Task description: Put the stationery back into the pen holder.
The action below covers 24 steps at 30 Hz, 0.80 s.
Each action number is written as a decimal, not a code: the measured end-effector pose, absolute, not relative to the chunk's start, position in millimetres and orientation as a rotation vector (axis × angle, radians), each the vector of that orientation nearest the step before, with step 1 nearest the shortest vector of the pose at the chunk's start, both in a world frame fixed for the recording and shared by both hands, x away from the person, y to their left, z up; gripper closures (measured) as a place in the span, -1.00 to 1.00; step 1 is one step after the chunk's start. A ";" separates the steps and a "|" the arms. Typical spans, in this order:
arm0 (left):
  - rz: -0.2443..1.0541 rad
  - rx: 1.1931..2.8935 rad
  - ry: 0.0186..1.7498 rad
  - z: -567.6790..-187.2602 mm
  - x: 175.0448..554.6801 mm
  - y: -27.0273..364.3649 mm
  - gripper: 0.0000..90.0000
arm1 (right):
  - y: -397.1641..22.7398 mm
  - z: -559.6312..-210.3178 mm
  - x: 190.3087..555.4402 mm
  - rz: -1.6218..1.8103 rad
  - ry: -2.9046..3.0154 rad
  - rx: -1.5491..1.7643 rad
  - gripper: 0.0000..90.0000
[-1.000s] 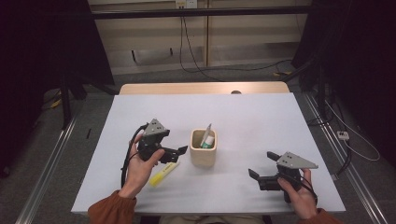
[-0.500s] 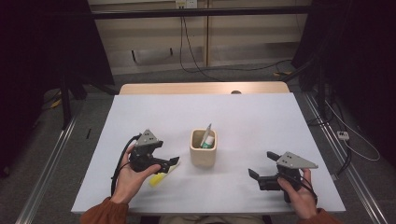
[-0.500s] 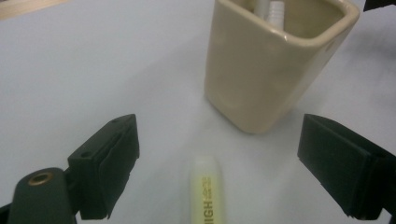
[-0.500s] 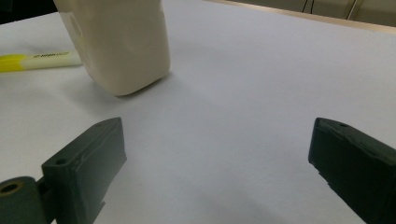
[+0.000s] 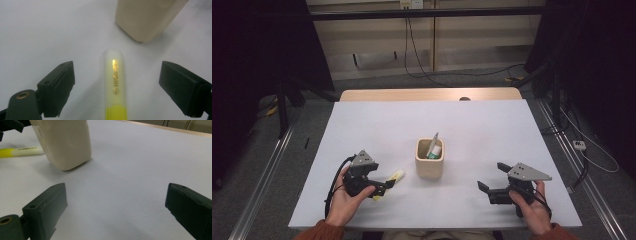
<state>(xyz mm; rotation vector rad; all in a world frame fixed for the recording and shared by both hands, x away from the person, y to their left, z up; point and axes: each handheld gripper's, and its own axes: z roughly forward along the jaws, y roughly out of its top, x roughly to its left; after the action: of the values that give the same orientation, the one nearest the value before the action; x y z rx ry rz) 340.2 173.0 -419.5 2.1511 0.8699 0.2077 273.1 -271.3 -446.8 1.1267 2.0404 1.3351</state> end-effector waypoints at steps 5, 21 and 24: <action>0.209 2.179 0.878 -426.0 332.9 175.5 -0.71 | -271.6 -446.8 273.1 1.337 2.039 1.127 -0.92; 0.206 2.297 0.924 -433.8 329.4 181.6 -0.37 | -271.4 -446.9 272.7 1.334 2.041 1.125 -0.92; 0.208 2.327 0.930 -434.5 327.8 179.3 -0.31 | -271.4 -446.9 272.7 1.334 2.042 1.126 -0.92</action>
<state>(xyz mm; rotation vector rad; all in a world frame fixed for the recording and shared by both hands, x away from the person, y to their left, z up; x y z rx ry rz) 327.8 179.3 -434.5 2.3267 0.9300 0.2078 272.7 -271.4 -446.9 1.1258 2.0417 1.3335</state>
